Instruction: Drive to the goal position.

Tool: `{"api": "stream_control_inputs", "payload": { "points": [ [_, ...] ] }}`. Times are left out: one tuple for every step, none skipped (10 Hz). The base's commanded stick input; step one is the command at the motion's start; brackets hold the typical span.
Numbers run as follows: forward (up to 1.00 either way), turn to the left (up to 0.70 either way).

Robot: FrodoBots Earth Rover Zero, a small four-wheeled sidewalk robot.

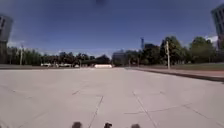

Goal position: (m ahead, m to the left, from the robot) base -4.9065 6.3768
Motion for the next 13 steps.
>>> {"api": "stream_control_inputs", "payload": {
  "points": [
    [0.85,0.04],
    [0.85,0.04],
    [0.85,0.04],
    [0.85,0.04],
    [0.85,0.04],
    [0.85,0.04],
    [0.85,0.04],
    [0.85,0.04],
    [0.85,0.04],
    [0.85,0.04],
    [0.85,0.04],
    [0.85,0.04],
    [0.85,0.04]
  ]
}}
